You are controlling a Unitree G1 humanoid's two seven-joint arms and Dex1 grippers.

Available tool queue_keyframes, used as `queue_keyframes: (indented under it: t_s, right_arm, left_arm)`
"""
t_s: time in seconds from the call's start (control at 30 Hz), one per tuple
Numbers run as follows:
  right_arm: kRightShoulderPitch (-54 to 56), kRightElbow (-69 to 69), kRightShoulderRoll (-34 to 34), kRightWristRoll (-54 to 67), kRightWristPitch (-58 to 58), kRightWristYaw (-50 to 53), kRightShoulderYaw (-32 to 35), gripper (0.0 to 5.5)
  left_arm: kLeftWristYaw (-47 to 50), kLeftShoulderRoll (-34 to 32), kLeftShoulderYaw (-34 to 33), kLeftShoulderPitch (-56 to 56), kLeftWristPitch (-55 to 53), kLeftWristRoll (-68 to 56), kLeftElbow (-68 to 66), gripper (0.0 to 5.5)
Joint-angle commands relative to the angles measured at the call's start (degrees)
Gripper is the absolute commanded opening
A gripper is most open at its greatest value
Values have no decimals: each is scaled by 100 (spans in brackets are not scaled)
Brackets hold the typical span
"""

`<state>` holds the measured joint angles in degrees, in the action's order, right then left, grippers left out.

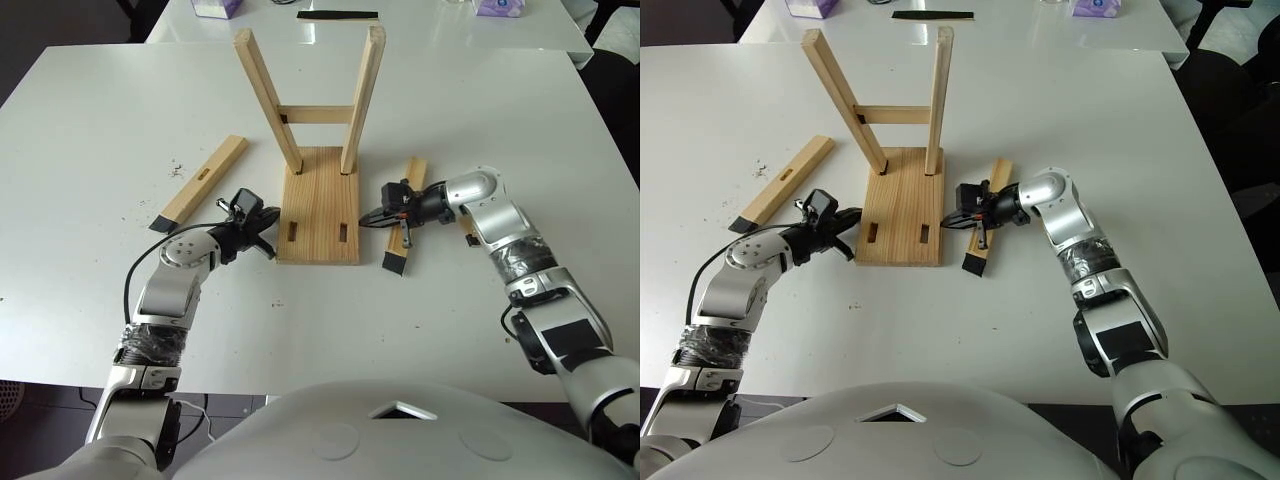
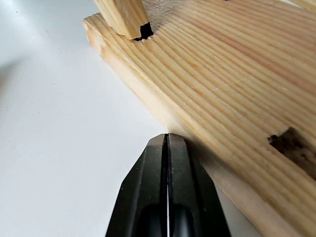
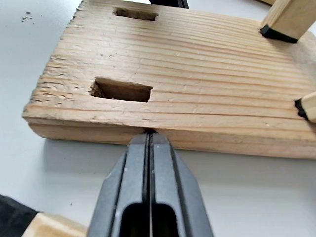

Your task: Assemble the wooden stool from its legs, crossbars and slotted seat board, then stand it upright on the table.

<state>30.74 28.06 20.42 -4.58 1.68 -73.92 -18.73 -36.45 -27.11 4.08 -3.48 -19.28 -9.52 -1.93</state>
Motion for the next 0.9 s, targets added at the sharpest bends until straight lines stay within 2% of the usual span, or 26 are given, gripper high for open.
queue_keyframes:
  t_s: [0.03, 0.17, 0.33, 0.47, 0.53, 0.6, 0.7, 0.8, 0.9]
  right_arm:
    - [-107, -345, -106, 190, -165, 225, 22, 4]
    - [-263, -619, 44, 255, -322, 366, 148, 4]
    - [-678, -1429, 502, 572, -799, 647, 672, 4]
    - [-1298, -2326, 909, 805, -1068, 1086, 1275, 4]
    - [-1531, -2668, 873, 834, -1129, 1679, 1672, 4]
    - [-1730, -2887, 660, 571, -1066, 2722, 2061, 4]
    - [-2232, -3249, 284, 311, -1297, 4126, 2596, 4]
    - [-2910, -3525, 123, 162, -1535, 4720, 2695, 27]
    - [-3714, -3797, -123, 331, -1857, 5083, 2889, 76]
  left_arm:
    - [-48, 86, 86, 131, -115, -42, 133, 0]
    - [114, 65, -98, 127, -125, -20, 85, 0]
    - [445, -53, -612, 195, -166, -34, 213, 0]
    - [707, -103, -1193, 456, -242, -177, 622, 0]
    - [1035, 37, -1579, 567, -198, -254, 927, 0]
    - [1658, 404, -1947, 527, -154, -308, 1336, 0]
    - [2906, 1511, -2301, 392, -365, -732, 2302, 0]
    - [3764, 2351, -2041, 507, -279, -581, 2831, 0]
    - [4134, 2760, -1899, 434, -288, -580, 2890, 0]
